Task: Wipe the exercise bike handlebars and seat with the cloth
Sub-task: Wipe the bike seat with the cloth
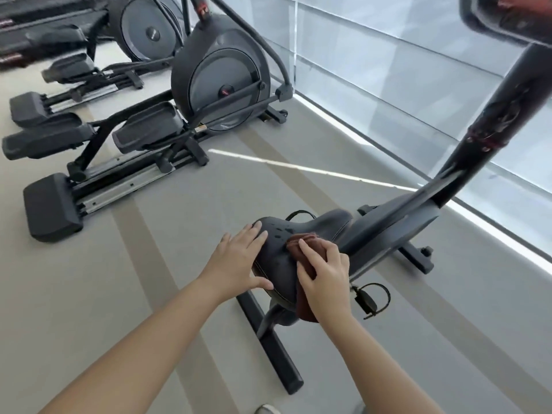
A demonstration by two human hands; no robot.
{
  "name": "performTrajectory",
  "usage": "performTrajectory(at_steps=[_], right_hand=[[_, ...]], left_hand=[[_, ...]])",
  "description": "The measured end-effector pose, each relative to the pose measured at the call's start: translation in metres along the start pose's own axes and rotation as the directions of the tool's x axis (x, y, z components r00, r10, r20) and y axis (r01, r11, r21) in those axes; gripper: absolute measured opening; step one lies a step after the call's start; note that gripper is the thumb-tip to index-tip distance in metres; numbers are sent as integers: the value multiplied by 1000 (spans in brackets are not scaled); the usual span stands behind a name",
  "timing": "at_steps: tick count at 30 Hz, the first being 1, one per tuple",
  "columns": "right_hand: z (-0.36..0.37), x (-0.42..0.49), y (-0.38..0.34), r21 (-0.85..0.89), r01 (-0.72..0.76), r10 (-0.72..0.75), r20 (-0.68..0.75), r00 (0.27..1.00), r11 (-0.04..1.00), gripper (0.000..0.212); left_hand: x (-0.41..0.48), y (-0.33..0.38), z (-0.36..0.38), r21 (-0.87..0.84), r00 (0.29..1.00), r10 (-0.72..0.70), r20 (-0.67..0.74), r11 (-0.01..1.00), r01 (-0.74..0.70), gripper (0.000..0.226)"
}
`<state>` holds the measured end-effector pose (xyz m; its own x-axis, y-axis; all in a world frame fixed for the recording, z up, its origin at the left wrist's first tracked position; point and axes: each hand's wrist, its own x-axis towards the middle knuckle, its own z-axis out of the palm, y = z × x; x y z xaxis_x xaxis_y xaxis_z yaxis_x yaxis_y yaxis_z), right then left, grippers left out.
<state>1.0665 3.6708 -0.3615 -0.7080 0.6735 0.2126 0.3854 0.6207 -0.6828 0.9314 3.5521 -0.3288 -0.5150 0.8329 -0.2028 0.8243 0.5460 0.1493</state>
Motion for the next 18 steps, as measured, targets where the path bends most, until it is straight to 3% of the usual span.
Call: performTrajectory(at_steps=[4,7,14,18], right_hand=[[0,52,12,-95,5,-1,39,999,995,34],[-6,85,15,-201,102,-70,160,985,974,32],[-16,58,34,-84,403,-381,197,903,911,30],[-9,98,26,9,445,-417,366,832,896,32]], left_hand=[[11,-7,8,-54,1000,22,11,998,-21,102],[14,-8,14,-92,999,37,2,995,-36,103],[16,-10,16,-166,1000,21,-6,986,-22,106],[18,-9,16,-214,1000,-20,18,977,23,108]])
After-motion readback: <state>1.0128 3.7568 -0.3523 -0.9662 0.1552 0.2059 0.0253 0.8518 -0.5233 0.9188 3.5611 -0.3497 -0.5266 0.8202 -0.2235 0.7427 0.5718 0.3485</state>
